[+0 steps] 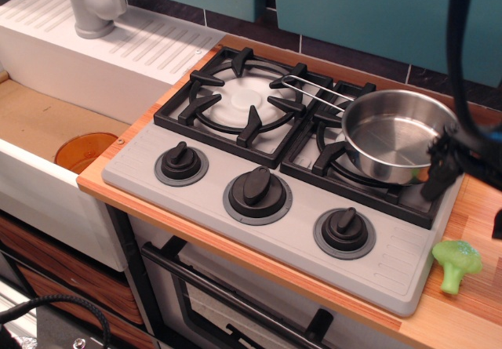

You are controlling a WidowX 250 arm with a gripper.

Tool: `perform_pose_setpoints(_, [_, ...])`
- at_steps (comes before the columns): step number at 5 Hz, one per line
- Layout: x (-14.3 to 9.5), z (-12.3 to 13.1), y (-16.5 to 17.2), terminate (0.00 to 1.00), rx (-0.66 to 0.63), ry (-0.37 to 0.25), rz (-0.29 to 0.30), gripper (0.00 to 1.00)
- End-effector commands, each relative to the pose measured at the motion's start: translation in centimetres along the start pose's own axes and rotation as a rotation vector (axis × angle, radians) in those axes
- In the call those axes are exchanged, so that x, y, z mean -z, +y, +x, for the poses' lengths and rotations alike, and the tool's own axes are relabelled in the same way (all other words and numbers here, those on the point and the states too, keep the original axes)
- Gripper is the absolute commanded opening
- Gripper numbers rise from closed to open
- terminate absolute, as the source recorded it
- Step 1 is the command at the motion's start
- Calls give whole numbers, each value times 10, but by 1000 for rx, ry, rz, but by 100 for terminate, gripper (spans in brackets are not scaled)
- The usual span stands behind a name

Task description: Put pot or pan on stove and put cauliflower in pot or pan

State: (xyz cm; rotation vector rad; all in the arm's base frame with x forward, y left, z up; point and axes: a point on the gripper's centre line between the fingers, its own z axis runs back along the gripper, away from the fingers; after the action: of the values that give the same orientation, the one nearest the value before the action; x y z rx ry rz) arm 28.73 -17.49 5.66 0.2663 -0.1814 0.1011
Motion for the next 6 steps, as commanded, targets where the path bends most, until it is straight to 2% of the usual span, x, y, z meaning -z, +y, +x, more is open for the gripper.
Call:
perform_pose_setpoints(1, [-15,1,-7,0,-55,-76,-24,100])
perform_pose_setpoints(6, [3,-21,-25,0,-103,-95,1,100])
